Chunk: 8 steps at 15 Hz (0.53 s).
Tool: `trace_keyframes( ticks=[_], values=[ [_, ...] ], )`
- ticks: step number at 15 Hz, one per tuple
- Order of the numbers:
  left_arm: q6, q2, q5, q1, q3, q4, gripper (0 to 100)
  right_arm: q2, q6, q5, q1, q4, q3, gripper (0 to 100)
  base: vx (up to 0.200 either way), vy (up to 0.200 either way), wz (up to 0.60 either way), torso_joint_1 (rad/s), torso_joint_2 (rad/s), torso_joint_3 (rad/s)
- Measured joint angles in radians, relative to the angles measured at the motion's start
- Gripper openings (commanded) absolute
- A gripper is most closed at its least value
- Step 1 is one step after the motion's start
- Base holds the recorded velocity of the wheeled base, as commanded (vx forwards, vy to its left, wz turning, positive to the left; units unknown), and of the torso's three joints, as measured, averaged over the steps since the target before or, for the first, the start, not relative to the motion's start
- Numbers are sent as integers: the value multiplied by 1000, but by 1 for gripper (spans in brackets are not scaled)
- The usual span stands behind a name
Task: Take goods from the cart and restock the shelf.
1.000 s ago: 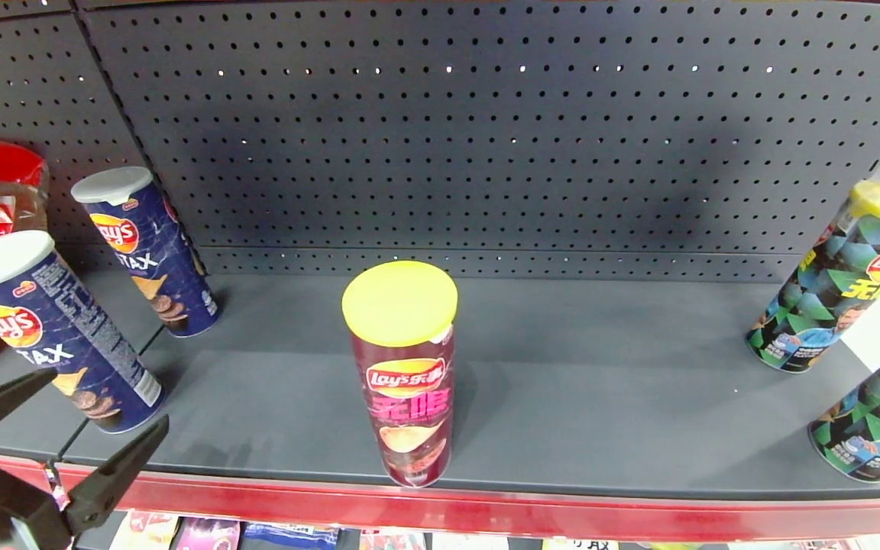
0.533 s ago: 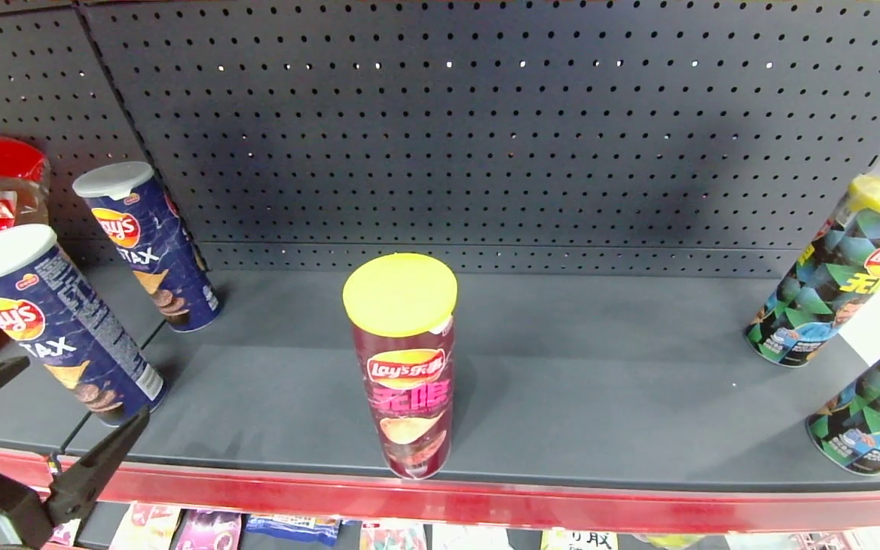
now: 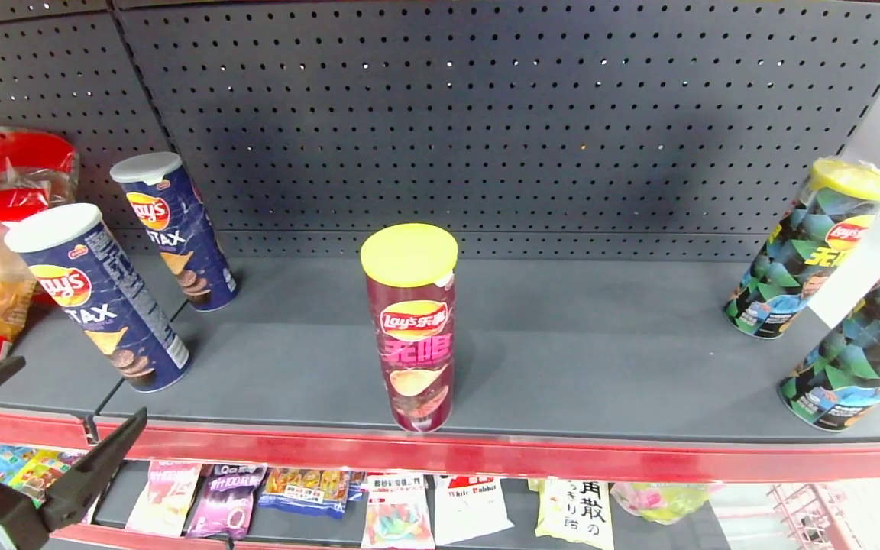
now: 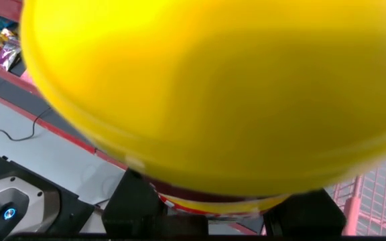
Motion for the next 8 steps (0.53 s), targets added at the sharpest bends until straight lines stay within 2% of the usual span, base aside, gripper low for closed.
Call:
trace_keyframes(
  ticks=[6,8],
  values=[
    [2,-27,-9,-1,14,0,100,23,-11,4,2,-6,-18,0,0,0,0,0,0,0],
    [20,-53,-49,-6,61,2,100,82,-30,14,6,-12,-56,0,0,0,0,0,0,0]
  ],
)
